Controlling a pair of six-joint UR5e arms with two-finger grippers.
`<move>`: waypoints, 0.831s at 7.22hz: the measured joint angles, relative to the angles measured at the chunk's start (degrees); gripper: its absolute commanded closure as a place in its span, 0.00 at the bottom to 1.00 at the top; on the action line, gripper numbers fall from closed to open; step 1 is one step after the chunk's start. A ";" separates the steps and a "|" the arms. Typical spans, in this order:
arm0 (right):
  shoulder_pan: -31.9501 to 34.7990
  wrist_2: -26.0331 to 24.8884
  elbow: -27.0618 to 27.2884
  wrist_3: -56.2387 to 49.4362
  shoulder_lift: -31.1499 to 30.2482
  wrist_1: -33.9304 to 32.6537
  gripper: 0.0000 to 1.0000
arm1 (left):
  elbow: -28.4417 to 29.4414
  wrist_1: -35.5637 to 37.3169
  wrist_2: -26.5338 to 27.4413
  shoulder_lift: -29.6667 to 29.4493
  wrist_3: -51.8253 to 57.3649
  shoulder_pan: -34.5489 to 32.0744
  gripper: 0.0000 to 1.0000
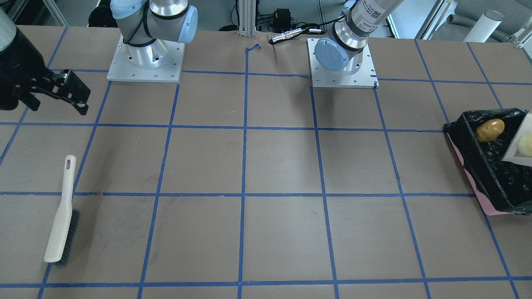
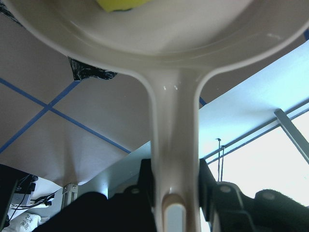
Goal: Sweep and dump trash into bin
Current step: 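Hold the dustpan inverted over the bin with the left gripper to empty it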
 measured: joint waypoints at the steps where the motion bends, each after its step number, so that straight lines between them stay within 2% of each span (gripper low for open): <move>1: 3.31 0.33 0.20 2.16 -1.69 0.13 0.00 | -2.40 3.09 -0.63 1.19 0.87 0.09 1.00; 3: 8.68 0.62 0.87 3.49 -4.07 -0.30 0.00 | -4.50 7.15 -1.59 2.41 2.35 0.11 1.00; 5: 9.85 0.65 2.30 3.21 -4.85 -3.92 0.00 | -7.01 12.65 -2.04 3.80 3.42 0.08 1.00; 6: 9.91 0.64 4.14 3.33 -5.19 -6.79 0.00 | -10.19 17.30 -2.03 4.86 3.53 0.10 1.00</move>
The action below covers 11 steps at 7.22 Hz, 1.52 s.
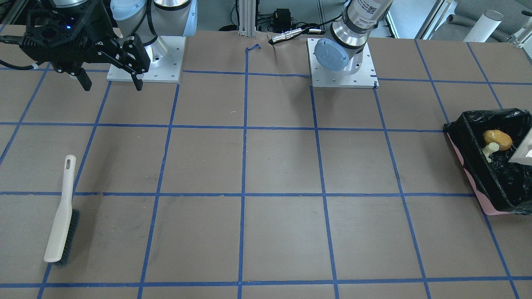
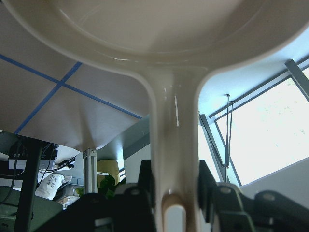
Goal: Sweep and dump trash into bin
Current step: 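Hold the dustpan inverted over the bin with the left gripper to empty it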
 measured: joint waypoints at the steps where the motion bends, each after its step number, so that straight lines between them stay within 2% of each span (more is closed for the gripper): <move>1: 0.00 0.05 1.68 0.08 -0.36 -2.08 0.00 | -3.38 3.96 0.11 1.21 0.04 0.05 1.00; 2: 0.01 0.11 2.75 -0.02 -0.66 -3.25 0.00 | -5.72 5.99 0.24 2.56 0.05 0.09 1.00; 5: 0.07 0.26 3.36 0.16 -1.08 -3.88 0.00 | -7.90 8.79 0.51 6.10 0.05 0.19 1.00; 8: 0.07 0.28 3.41 0.24 -1.14 -3.91 0.00 | -13.02 18.83 0.54 8.29 0.03 0.29 1.00; 11: 0.05 0.28 2.92 0.36 -1.20 -4.04 0.00 | -15.87 24.72 0.84 9.77 -0.24 0.30 1.00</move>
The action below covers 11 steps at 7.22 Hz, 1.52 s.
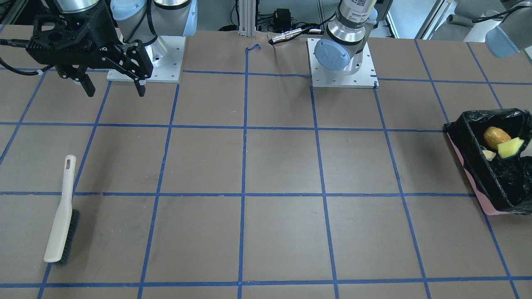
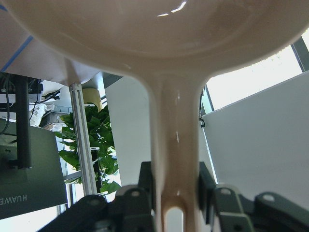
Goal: Sweep and dump trash into bin
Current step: 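Hold the dustpan inverted over the bin with the left gripper to empty it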
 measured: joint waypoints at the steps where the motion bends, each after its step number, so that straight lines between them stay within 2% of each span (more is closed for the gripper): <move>1: 0.00 0.00 -0.01 0.01 0.00 0.02 0.00 | -1.43 1.87 0.18 0.54 -0.02 0.00 1.00; 2: 0.02 0.00 -0.02 0.01 0.00 0.04 0.00 | -2.26 1.65 0.41 1.10 0.01 0.00 1.00; 3: 0.02 0.00 -0.02 0.01 -0.01 0.04 0.00 | -1.64 -2.40 0.45 1.65 0.05 0.00 1.00; 4: 0.02 0.00 -0.02 0.01 -0.01 0.05 0.00 | 0.79 -10.32 0.31 2.17 0.13 0.00 1.00; 6: 0.02 0.00 -0.02 0.01 -0.01 0.05 0.00 | 12.04 -36.71 -1.03 2.51 -0.35 -0.19 1.00; 8: 0.01 0.00 -0.02 0.01 -0.01 0.05 0.00 | 21.78 -60.79 -6.57 1.73 -4.04 -0.32 1.00; 10: 0.00 0.00 -0.02 0.01 -0.01 0.05 0.00 | 24.46 -74.78 -12.73 1.73 -11.76 -0.79 1.00; 11: 0.00 0.00 -0.02 -0.01 -0.01 0.05 0.00 | 24.71 -79.25 -15.87 1.71 -16.31 -1.60 1.00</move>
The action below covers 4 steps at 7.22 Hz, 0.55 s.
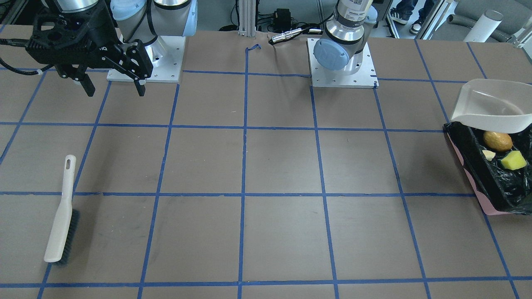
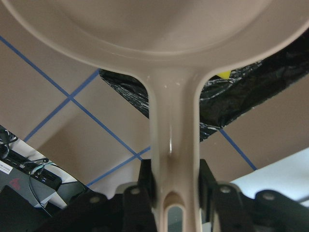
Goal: Sweep and dump trash into bin
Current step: 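Hold the dustpan inverted over the bin with the left gripper to empty it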
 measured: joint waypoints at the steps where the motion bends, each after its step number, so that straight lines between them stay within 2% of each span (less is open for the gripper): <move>1: 0.01 0.00 0.00 -0.04 0.00 0.00 0.00 | 0.03 -2.53 -1.73 -0.21 -5.07 -2.46 1.00; 4: 0.02 0.00 0.00 0.01 0.01 0.06 0.00 | -0.58 -3.96 -4.39 -2.49 -24.24 -12.75 1.00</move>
